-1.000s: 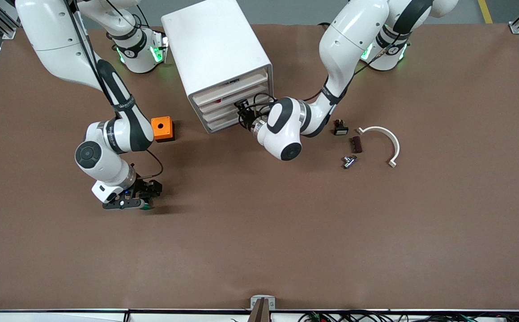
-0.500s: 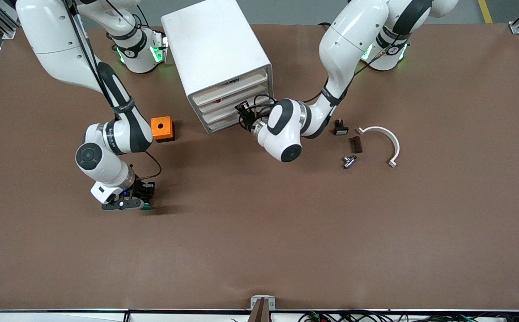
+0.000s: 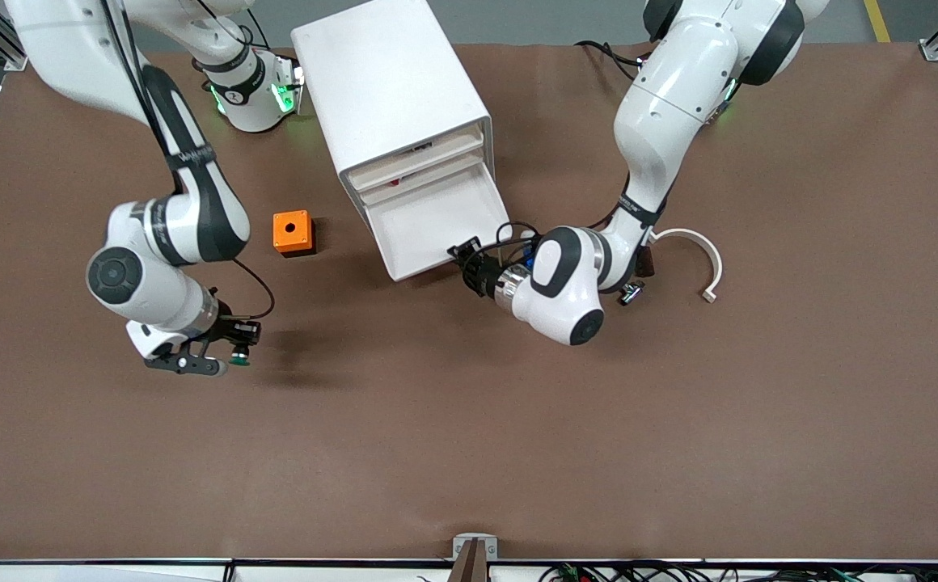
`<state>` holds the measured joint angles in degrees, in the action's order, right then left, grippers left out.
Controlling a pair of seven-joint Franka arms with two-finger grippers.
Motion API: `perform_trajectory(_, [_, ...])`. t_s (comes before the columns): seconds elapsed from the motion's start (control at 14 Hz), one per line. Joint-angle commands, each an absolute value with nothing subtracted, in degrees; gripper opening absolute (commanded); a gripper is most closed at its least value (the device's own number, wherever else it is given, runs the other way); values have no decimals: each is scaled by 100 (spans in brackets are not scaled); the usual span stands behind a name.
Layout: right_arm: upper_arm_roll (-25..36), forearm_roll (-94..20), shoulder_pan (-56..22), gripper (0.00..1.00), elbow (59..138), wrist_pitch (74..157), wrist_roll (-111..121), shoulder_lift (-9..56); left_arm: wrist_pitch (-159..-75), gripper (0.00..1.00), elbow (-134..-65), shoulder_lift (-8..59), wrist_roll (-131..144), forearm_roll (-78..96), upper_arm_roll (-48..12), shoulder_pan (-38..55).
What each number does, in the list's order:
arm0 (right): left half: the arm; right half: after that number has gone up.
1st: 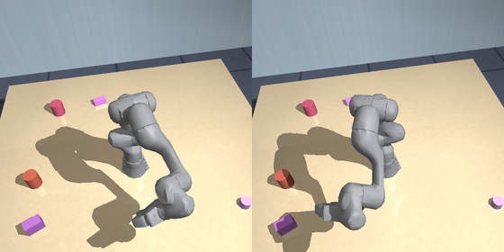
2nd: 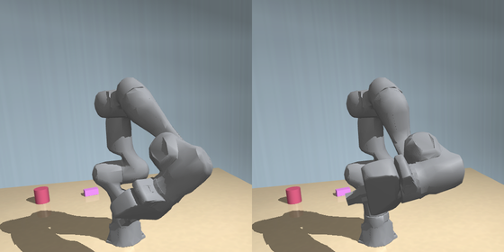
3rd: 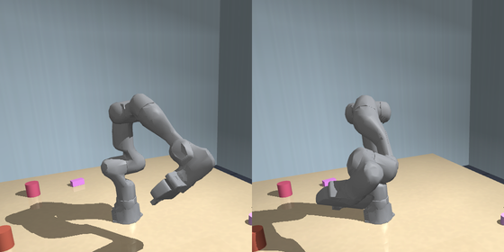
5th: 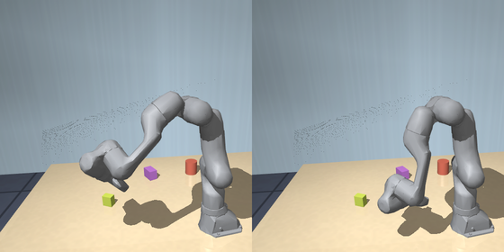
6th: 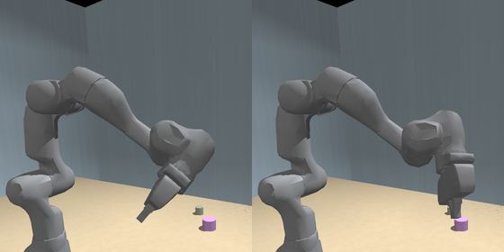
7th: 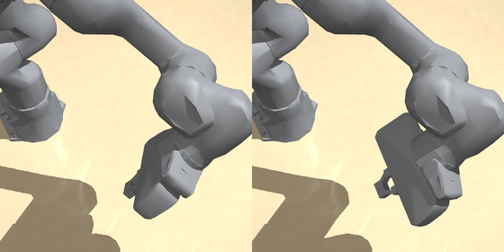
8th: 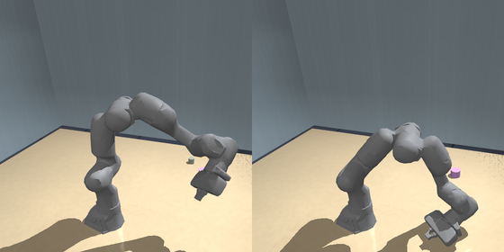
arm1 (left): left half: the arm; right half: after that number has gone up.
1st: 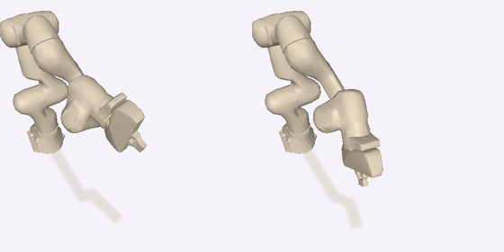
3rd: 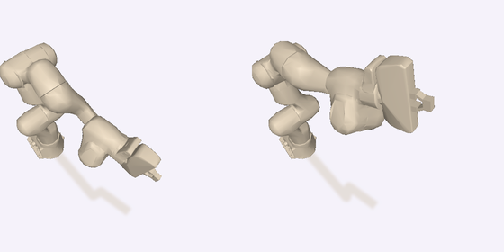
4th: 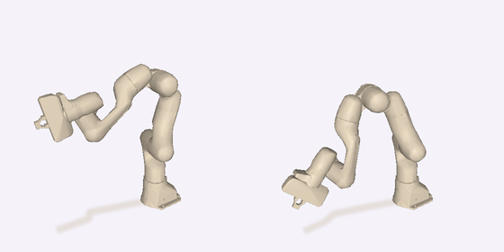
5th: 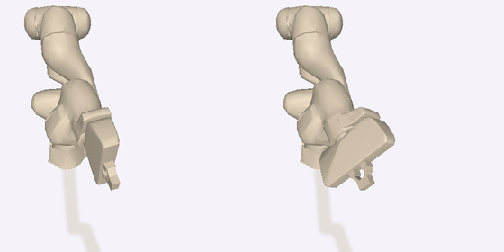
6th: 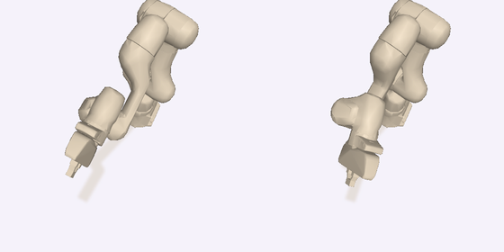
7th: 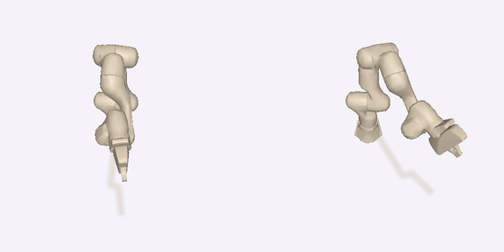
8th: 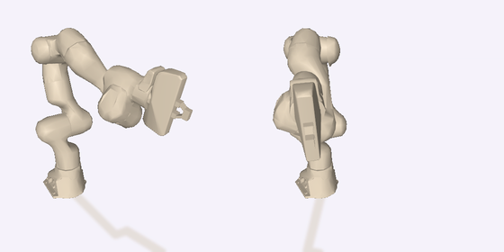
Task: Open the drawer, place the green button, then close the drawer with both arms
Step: 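Lift the green button with the right gripper while the left gripper releases the drawer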
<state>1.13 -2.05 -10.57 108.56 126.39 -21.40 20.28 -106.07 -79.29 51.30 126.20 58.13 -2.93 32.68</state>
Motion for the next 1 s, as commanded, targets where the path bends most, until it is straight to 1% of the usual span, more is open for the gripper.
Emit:
perform_trajectory(0.0, [70, -211, -1510, 0, 10829, 12061, -3843, 1539, -11083, 21, -7629, 5291, 12489, 5889, -299, 3244])
perform_trajectory(0.07, [70, -211, -1764, 0, 10759, 11885, -4502, 1468, -11074, 51, -7629, 5256, 12472, 5880, -308, 3156])
perform_trajectory(0.21, [70, -220, -2195, 0, 10714, 11725, -5698, 1380, -11030, 100, -7629, 5169, 12480, 5845, -290, 3103])
perform_trajectory(0.36, [70, -307, -2661, 0, 10714, 11733, -6832, 1354, -10838, 100, -7585, 5037, 12472, 5635, -185, 2910])
perform_trajectory(0.57, [70, -316, -3206, 0, 10714, 11865, -8126, 1388, -10302, 100, -7042, 5027, 12446, 5055, -149, 2489])
perform_trajectory(0.79, [70, -316, -3664, 0, 10714, 12224, -9111, 1459, -10030, 100, -7014, 4782, 11702, 4958, -132, 1935])
perform_trajectory(0.93, [79, -316, -3954, 0, 10714, 12532, -9674, 1590, -9984, 100, -7014, 4606, 11383, 4188, -123, 1776])
